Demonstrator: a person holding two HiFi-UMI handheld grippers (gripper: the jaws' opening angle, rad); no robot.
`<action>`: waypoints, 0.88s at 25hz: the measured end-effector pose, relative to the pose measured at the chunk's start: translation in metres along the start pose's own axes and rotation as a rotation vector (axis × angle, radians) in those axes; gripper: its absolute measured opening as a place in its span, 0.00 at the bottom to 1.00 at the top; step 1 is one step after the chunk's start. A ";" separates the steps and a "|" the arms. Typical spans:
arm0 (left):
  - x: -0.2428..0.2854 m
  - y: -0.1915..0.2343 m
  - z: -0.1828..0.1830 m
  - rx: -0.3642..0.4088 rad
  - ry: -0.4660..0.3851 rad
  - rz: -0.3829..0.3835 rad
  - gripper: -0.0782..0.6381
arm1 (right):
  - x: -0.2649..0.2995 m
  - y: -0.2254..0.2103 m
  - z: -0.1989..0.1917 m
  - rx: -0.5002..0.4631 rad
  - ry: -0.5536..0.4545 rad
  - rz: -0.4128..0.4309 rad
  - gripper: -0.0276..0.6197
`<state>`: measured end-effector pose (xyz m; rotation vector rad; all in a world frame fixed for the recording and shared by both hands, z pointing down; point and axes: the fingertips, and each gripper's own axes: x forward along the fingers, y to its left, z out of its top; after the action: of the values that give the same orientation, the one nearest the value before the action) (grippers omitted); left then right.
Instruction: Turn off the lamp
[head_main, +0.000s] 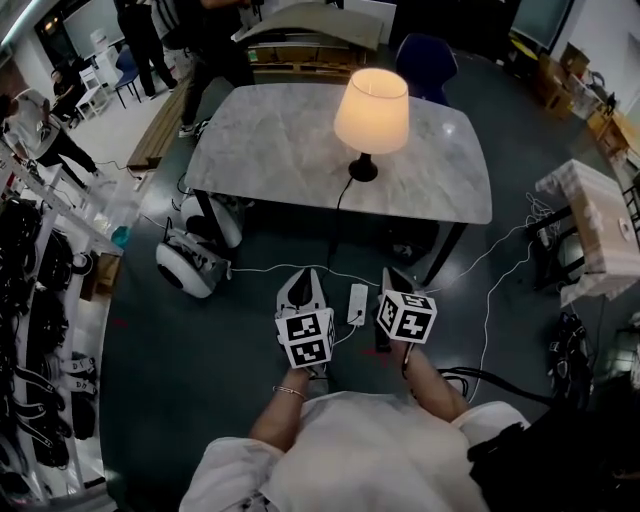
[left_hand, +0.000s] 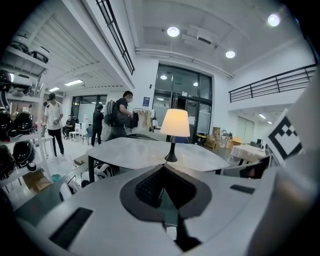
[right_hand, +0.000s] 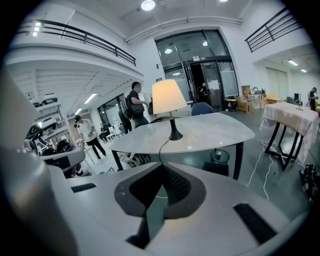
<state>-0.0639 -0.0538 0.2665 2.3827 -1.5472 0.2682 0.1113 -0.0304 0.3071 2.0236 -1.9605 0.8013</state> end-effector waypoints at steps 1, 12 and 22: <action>0.008 0.007 0.004 0.002 -0.001 -0.006 0.11 | 0.008 0.004 0.005 0.002 -0.004 -0.006 0.04; 0.087 0.064 0.021 0.039 0.032 -0.100 0.11 | 0.079 0.030 0.036 0.074 -0.043 -0.082 0.04; 0.142 0.071 -0.044 0.045 0.193 -0.104 0.11 | 0.130 0.001 -0.013 0.133 0.084 -0.095 0.04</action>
<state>-0.0710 -0.1886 0.3613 2.3824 -1.3396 0.4993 0.1029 -0.1350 0.3842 2.1019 -1.7951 1.0010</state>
